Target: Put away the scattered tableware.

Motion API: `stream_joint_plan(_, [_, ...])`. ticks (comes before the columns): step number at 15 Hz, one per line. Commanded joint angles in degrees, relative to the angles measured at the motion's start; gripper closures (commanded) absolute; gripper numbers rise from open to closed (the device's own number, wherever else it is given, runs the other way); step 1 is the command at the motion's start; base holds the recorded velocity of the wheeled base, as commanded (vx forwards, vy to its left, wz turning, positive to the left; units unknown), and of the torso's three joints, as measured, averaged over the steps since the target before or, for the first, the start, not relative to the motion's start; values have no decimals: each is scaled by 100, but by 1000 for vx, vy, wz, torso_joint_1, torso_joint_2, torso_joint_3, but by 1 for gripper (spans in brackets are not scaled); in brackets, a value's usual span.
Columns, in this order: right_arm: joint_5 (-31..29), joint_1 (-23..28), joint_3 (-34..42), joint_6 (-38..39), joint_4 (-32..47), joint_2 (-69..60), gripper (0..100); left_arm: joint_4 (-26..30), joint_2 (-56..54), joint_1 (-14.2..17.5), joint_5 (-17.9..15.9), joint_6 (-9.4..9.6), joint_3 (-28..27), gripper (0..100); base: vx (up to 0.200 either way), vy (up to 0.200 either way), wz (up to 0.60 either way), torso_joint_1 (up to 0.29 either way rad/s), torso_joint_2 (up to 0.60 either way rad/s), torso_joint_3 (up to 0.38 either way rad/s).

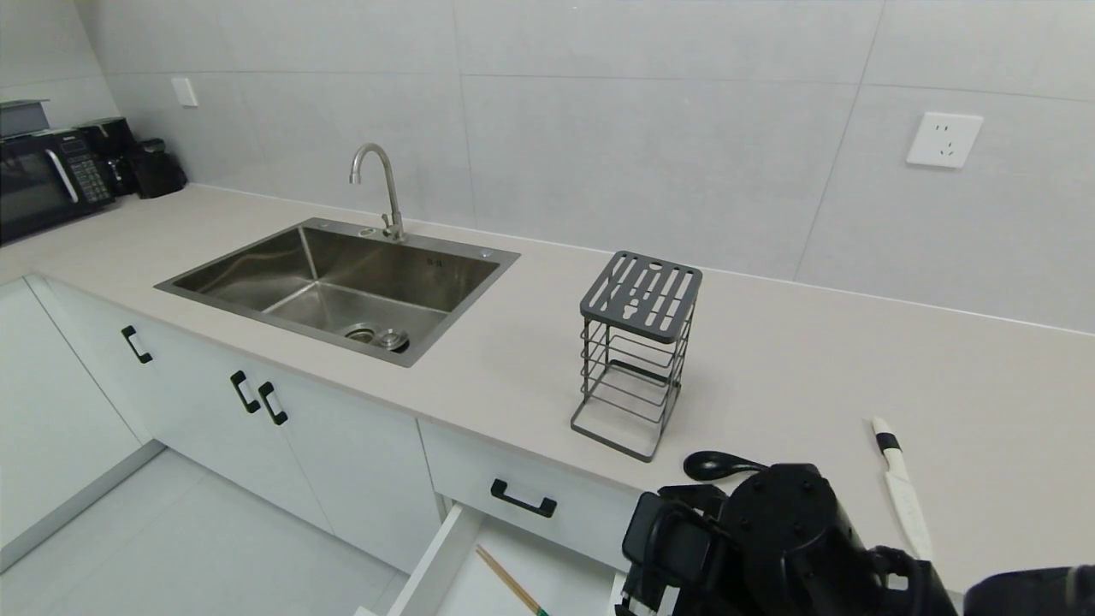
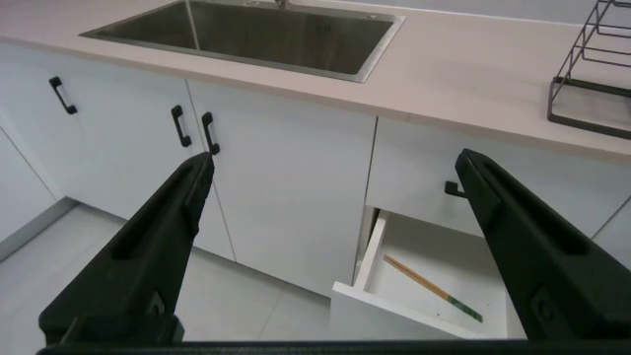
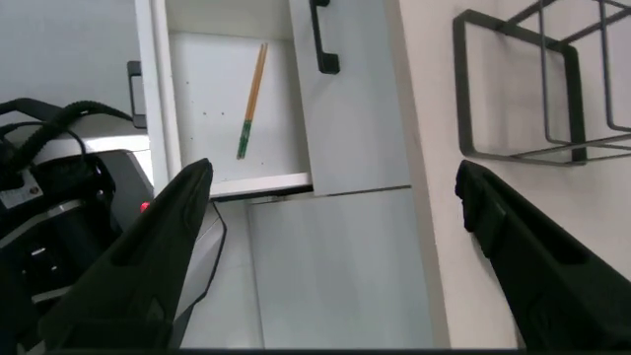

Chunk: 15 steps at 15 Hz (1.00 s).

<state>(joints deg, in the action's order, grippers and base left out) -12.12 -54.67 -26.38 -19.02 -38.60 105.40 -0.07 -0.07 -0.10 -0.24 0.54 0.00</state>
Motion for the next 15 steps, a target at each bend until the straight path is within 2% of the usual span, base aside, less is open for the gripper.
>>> stream_joint_plan(1, [438, 440, -7, 56, -96, -134, 0, -1, 7, 1, -2, -1, 0, 0, 0, 0, 0, 0, 0, 0])
stream_joint_plan(2, [658, 765, 89, 56, -96, -397, 0, -1, 7, 1, -2, -1, 0, 0, 0, 0, 0, 0, 0, 0])
stream_joint_plan(5, [737, 1381, 494, 65, -96, -775, 0, -1, 7, 1, -2, -1, 0, 0, 0, 0, 0, 0, 0, 0])
stream_joint_plan(7, [1159, 2286, 625, 12, -60, -890, 0, -1, 7, 1, -2, -1, 0, 0, 0, 0, 0, 0, 0, 0])
stream_joint_plan(9, [1229, 2769, 617, -120, -60, -854, 0, -1, 7, 1, -2, -1, 0, 0, 0, 0, 0, 0, 0, 0])
stream_joint_plan(12, [1616, 3191, 652, -146, -60, -687, 0, -1, 7, 1, -2, -1, 0, 0, 0, 0, 0, 0, 0, 0])
stream_joint_plan(15, [1801, 3384, 757, -146, -43, -468, 0, -1, 7, 1, -2, -1, 0, 0, 0, 0, 0, 0, 0, 0])
